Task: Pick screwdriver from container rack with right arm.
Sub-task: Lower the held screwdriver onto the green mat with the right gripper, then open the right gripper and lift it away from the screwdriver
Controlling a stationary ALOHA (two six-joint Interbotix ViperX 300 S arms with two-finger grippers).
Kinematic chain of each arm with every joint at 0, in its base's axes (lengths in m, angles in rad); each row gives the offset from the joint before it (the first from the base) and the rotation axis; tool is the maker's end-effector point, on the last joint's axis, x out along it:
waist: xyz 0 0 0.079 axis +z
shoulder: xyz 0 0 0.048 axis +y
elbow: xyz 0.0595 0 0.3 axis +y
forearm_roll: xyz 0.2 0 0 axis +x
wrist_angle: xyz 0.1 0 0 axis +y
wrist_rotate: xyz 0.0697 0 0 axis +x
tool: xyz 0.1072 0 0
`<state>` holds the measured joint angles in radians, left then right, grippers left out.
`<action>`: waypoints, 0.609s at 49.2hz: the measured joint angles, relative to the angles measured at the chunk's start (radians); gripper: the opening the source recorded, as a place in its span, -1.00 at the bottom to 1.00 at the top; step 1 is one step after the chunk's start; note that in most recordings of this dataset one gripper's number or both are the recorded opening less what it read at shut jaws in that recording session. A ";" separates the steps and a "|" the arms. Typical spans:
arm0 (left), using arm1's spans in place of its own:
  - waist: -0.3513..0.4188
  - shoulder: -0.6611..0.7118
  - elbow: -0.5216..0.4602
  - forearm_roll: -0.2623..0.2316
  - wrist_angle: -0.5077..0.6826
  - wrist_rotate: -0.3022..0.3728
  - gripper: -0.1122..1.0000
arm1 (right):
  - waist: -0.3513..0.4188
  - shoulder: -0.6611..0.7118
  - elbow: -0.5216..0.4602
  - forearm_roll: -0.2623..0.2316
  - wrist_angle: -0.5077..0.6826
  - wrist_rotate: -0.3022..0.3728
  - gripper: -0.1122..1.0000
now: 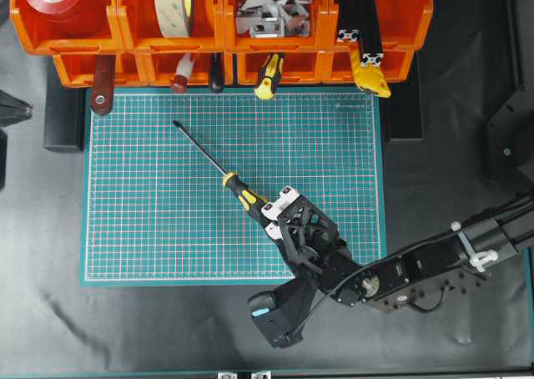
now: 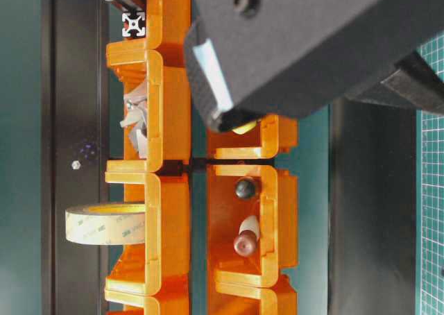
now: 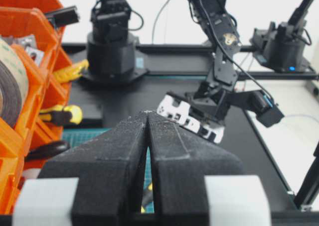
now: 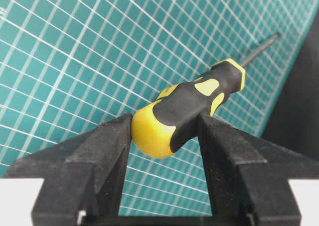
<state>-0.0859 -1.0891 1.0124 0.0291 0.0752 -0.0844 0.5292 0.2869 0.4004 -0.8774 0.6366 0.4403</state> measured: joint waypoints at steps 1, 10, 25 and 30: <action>-0.002 0.000 0.000 -0.002 0.002 0.000 -0.80 | 0.000 -0.002 0.000 0.006 -0.008 0.005 0.01; -0.002 0.000 0.002 0.000 0.002 0.000 -0.80 | 0.000 0.000 0.000 0.037 -0.075 0.094 0.01; -0.002 0.000 0.000 0.000 0.002 0.000 -0.80 | 0.014 -0.005 0.023 0.060 -0.118 0.202 0.65; -0.002 0.000 0.002 -0.002 0.002 0.000 -0.80 | 0.009 -0.028 0.035 0.060 -0.118 0.227 0.70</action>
<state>-0.0874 -1.0891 1.0140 0.0276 0.0767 -0.0844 0.5384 0.2592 0.4357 -0.8176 0.5185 0.6673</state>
